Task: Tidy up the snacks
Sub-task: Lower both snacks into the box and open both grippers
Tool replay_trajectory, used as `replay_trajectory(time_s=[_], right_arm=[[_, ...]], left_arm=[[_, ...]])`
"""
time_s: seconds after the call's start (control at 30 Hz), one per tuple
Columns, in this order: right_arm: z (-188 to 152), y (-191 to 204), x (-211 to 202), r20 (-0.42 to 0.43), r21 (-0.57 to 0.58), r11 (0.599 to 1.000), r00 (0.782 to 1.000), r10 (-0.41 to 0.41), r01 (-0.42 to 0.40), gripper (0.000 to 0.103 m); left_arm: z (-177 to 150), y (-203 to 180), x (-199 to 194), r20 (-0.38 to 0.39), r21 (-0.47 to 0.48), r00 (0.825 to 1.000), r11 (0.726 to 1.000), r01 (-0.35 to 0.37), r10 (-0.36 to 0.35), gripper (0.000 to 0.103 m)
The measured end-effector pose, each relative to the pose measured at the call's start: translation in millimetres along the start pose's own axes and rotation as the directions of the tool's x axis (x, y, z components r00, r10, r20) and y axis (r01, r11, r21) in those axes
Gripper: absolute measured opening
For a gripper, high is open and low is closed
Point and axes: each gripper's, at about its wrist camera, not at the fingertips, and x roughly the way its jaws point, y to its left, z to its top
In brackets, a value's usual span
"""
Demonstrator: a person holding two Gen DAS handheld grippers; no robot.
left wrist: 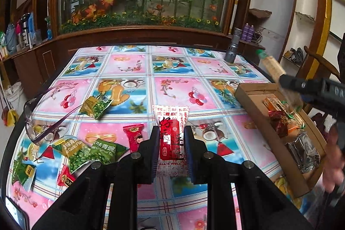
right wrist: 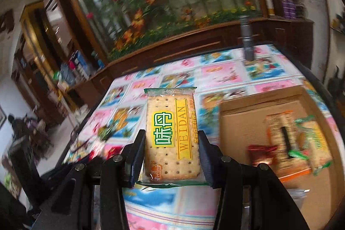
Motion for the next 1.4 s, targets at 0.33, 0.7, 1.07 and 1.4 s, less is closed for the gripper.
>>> replay_trajectory(time_s=[0.33, 0.7, 1.07, 1.4], right_arm=[[18, -94, -36, 0.051, 0.224, 0.972, 0.995, -0.09, 0.076, 0.05], [15, -138, -34, -0.057, 0.26, 0.947, 0.982, -0.181, 0.19, 0.05], [5, -137, -15, -0.154, 0.212, 0.944, 0.963, -0.223, 0.252, 0.05], [5, -133, -11, -0.163, 0.199, 0.945, 0.96, -0.229, 0.259, 0.051]], left_arm=[[11, -59, 0, -0.023, 0.045, 0.993, 0.992, 0.118, -0.117, 0.021], [29, -171, 52, -0.166, 0.007, 0.918, 0.93, 0.367, -0.361, 0.021], [10, -198, 79, -0.239, 0.009, 0.896, 0.922, 0.387, -0.374, 0.021], [8, -203, 73, -0.221, 0.047, 0.897, 0.914, 0.402, -0.383, 0.03]])
